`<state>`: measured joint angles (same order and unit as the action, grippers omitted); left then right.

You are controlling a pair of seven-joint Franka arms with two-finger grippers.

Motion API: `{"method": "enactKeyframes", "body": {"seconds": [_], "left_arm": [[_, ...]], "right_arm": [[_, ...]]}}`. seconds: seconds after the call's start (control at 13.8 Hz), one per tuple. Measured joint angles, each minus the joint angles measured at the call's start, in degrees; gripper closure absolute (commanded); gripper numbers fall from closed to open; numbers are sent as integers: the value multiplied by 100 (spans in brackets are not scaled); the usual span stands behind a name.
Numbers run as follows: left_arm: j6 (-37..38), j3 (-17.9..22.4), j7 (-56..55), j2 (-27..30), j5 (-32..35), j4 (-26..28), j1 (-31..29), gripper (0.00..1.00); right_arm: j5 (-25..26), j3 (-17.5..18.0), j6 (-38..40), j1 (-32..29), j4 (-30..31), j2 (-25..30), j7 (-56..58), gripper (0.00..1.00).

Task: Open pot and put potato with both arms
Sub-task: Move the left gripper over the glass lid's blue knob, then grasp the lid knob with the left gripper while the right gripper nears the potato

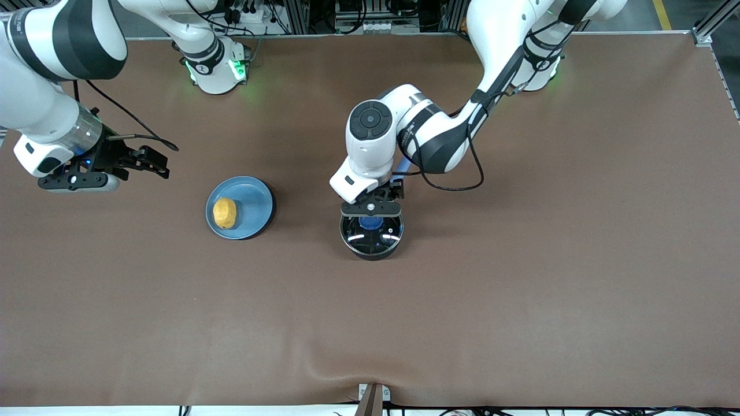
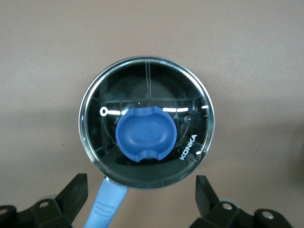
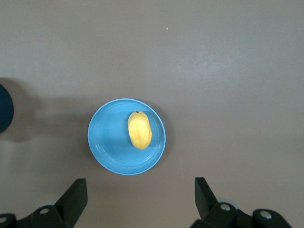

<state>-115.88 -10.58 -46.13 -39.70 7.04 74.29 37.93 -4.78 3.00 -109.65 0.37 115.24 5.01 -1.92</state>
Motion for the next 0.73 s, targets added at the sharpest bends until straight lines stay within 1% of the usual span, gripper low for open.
{"method": "enactKeyframes", "body": {"seconds": [0.22, 0.73], "left_arm": [[-155, 31, 322, -83, 0, -5, -29, 0], [-535, 42, 454, -386, 0, -22, -34, 0]], "right_arm": [[-14, 0, -277, -1, 250, -4, 0, 0], [-36, 0, -567, -1, 527, -12, 0, 0]]}}
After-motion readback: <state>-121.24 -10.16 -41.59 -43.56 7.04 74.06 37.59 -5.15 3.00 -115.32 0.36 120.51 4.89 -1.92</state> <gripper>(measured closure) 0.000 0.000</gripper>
